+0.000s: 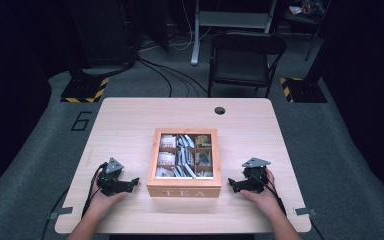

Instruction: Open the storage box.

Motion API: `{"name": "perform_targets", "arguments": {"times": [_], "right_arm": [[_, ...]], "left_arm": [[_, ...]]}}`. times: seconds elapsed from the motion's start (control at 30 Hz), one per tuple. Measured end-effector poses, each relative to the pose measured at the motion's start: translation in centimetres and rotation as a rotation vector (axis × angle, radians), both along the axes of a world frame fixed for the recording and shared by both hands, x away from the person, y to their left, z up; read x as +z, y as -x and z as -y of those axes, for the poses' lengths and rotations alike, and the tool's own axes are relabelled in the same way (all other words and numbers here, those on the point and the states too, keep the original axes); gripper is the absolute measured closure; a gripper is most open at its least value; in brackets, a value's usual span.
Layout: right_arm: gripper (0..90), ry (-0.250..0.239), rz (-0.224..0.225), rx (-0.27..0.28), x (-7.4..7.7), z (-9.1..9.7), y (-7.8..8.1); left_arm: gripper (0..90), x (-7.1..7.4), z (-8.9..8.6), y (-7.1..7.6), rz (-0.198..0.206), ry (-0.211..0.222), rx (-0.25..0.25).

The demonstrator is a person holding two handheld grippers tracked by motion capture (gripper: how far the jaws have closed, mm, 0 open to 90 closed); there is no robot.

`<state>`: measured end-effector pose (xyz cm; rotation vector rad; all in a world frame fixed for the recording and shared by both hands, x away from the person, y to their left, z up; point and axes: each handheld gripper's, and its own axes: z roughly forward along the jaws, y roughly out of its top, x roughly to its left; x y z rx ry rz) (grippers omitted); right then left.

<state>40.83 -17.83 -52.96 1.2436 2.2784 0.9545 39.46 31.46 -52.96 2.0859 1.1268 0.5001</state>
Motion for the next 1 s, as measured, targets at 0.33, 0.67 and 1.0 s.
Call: {"name": "perform_targets", "arguments": {"times": [0.33,0.67,1.0], "right_arm": [[0.7,-0.001,0.011,0.002,-0.03,-0.02,0.03],[2.5,-0.008,0.008,-0.018,0.0,-0.15,0.27],[13.7,-0.023,0.027,-0.002,0.12,-0.26,0.63]], "left_arm": [[12.8,-0.08,0.1,-0.03,0.01,0.004,0.008],[14.3,0.02,0.1,0.14,0.005,0.003,0.006],[21.8,0.38,0.04,0.45,-0.02,0.035,-0.013]]}}
